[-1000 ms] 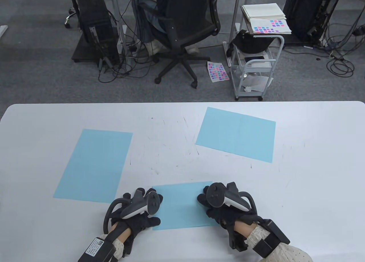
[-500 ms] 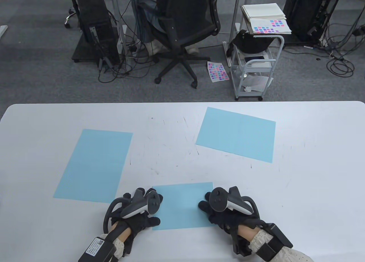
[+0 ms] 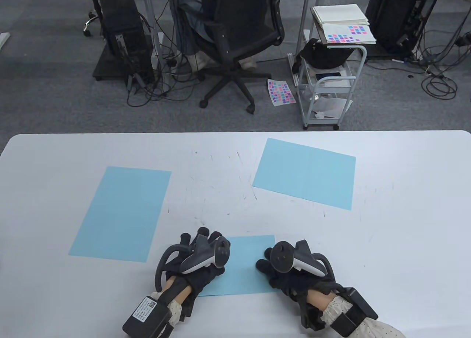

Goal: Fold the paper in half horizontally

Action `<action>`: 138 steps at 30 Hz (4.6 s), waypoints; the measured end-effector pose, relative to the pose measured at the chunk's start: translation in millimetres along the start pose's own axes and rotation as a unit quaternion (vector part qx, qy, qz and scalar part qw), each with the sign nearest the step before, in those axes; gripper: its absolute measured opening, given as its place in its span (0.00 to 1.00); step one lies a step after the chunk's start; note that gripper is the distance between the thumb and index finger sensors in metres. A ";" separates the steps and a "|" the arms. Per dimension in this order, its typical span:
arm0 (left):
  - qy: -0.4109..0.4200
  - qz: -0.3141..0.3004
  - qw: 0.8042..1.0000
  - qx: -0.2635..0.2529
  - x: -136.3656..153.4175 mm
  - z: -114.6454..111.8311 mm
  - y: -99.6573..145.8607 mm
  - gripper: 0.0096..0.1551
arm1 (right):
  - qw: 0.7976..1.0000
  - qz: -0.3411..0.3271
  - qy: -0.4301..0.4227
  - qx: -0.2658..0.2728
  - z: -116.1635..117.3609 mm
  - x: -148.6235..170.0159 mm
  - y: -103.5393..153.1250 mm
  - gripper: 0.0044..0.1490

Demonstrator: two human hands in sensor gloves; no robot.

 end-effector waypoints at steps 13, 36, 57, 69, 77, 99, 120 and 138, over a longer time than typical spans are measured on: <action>-0.015 -0.023 0.998 0.051 -30.1 -13.7 -23.6 0.45 | 1.000 -0.001 0.006 0.003 0.1 -1.1 -0.2 0.38; -0.022 -0.013 0.998 0.051 -17.8 -19.5 -23.0 0.44 | 1.000 0.001 0.003 0.004 1.0 -0.6 0.6 0.38; 0.003 0.010 0.998 0.067 13.7 -25.9 -23.2 0.44 | 1.000 0.002 -0.003 0.003 1.9 0.9 0.8 0.38; 0.020 0.014 0.997 0.073 24.6 -27.4 -23.3 0.44 | 1.000 0.002 -0.003 0.003 1.9 0.9 0.8 0.38; 0.032 0.021 0.996 0.077 34.4 -27.7 -24.3 0.44 | 1.000 0.002 -0.003 0.003 1.9 0.9 0.8 0.38; 0.060 0.046 0.994 0.074 58.8 -27.3 -21.5 0.42 | 1.000 0.003 -0.010 0.003 2.2 1.8 1.3 0.38; 0.066 0.056 0.992 -0.089 65.5 -6.8 14.2 0.47 | 1.000 0.003 -0.014 0.004 2.6 2.5 1.0 0.38; 0.079 0.076 0.981 -0.160 89.0 -9.4 32.8 0.49 | 0.997 0.012 -0.048 0.059 -46.6 -26.9 -32.1 0.42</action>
Point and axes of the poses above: the tracker on the back of each hand, its own x axis roughly to the little-finger side, its own y axis roughly from the fingertips to the wrist, z = x × y, the point moved 2 cm from there along -y, roughly from the wrist to the fingertips, and after that the axes turned 13 degrees about x, right-handed, at the moved point
